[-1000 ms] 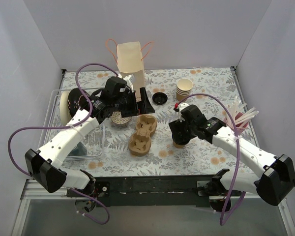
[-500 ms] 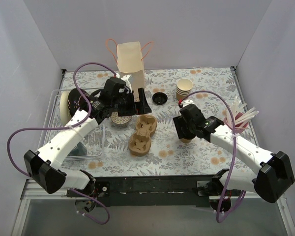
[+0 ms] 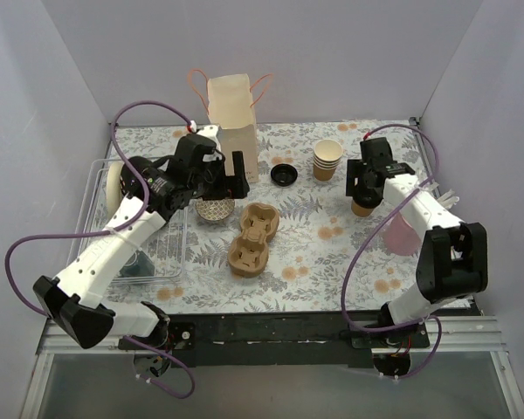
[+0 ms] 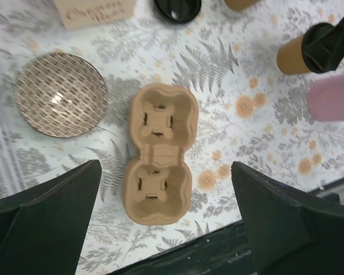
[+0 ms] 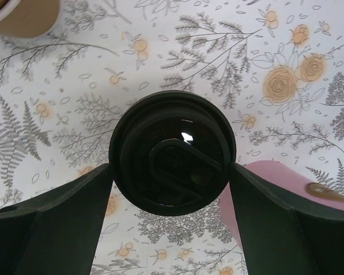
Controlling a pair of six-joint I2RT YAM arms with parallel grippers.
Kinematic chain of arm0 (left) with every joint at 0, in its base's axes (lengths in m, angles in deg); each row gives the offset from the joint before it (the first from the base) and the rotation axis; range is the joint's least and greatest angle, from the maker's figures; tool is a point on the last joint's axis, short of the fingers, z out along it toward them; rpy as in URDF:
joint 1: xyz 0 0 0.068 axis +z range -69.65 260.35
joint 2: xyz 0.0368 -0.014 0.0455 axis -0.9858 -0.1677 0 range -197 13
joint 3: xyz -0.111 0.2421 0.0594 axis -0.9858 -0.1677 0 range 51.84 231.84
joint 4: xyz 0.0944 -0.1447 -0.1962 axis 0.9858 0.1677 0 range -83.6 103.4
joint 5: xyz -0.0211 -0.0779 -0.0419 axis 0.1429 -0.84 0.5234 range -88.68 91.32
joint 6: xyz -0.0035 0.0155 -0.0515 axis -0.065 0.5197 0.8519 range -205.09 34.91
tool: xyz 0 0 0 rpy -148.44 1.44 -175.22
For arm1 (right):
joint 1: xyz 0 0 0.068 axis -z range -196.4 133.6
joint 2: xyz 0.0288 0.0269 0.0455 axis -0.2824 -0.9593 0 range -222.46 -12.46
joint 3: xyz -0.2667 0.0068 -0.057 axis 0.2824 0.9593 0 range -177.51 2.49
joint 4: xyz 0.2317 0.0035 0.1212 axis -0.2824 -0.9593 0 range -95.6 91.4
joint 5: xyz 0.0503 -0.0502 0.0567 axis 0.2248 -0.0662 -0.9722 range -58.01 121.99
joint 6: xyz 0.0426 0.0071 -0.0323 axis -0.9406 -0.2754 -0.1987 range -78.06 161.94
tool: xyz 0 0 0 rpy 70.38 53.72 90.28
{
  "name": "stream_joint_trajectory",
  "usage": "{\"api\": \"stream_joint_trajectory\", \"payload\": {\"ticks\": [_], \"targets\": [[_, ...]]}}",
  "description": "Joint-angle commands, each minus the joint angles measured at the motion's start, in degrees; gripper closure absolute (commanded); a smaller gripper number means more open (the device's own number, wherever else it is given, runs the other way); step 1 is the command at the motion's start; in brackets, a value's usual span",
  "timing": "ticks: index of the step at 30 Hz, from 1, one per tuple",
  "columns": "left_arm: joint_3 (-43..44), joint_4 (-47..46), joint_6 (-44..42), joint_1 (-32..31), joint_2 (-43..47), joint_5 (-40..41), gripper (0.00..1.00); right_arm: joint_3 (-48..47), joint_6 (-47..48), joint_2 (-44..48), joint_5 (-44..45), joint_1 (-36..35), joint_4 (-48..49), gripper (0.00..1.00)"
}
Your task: Pack the takeout coffee
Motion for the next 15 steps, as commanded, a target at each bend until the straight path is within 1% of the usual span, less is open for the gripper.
{"api": "stream_joint_trajectory", "payload": {"ticks": [1, 4, 8, 12, 15], "targets": [[8.00, 3.26, -4.54, 0.24, 0.00, 10.86, 0.03, -5.49, 1.28, -4.03, -0.91, 3.73, -1.54, 0.11], [8.18, 3.44, -4.10, 0.24, -0.54, 11.57, 0.03, -9.01, 1.28, -6.85, -1.27, 4.88, -2.94, 0.10], [6.95, 3.61, -2.61, 0.24, -0.54, 10.87, 0.03, -12.44, 1.02, -8.43, -0.48, 5.15, -4.36, 0.02], [8.88, 4.14, -2.52, 0.24, -1.68, 9.90, 0.03, -13.41, 0.66, -7.38, 0.39, 5.24, -4.10, 0.01], [10.55, 4.49, -2.52, 0.24, -2.56, 11.65, 0.02, -14.29, 0.57, -6.68, 1.10, 5.24, -5.66, 0.02]]}}
